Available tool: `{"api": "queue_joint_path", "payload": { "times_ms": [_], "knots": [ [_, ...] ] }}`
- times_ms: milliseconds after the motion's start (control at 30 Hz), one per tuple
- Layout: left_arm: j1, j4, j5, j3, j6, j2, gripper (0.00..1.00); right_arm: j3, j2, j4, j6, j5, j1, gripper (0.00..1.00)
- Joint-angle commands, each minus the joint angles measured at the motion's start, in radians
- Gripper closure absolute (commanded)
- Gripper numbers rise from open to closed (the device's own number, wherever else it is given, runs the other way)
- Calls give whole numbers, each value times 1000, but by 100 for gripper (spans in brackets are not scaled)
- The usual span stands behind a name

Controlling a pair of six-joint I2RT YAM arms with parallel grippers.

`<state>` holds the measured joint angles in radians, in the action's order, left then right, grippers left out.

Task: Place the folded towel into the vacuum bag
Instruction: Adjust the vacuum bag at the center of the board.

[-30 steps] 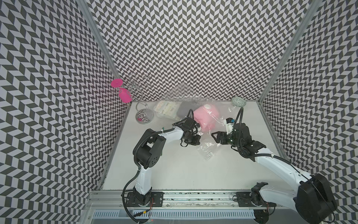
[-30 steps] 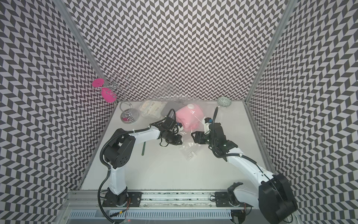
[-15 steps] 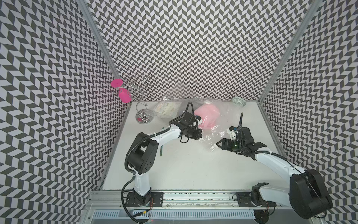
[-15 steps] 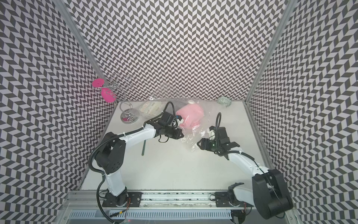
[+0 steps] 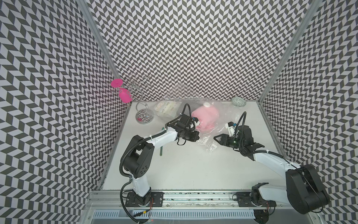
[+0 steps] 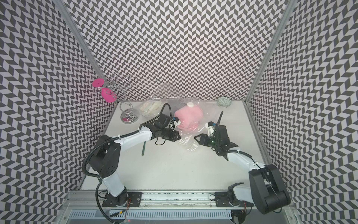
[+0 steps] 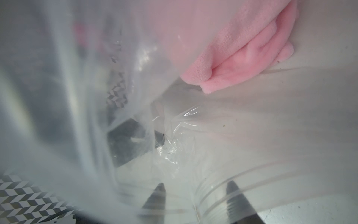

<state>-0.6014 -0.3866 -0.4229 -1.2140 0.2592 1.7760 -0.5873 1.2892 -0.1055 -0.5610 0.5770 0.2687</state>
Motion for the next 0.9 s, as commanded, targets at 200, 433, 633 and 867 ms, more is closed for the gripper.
{"api": "queue_joint_path", "payload": {
  "times_ms": [200, 433, 633, 867],
  "knots": [
    [20, 29, 5, 53, 12, -61, 100, 90, 5, -312, -160, 49, -38, 81],
    [87, 150, -168, 108, 74, -130, 29, 89, 24, -361, -207, 62, -40, 95],
    [116, 116, -225, 220, 52, -203, 8, 103, 41, -502, -361, 96, -50, 98],
    [105, 145, -392, 283, 0, -205, 1, 111, 91, -684, -510, 145, -48, 98]
  ]
}}
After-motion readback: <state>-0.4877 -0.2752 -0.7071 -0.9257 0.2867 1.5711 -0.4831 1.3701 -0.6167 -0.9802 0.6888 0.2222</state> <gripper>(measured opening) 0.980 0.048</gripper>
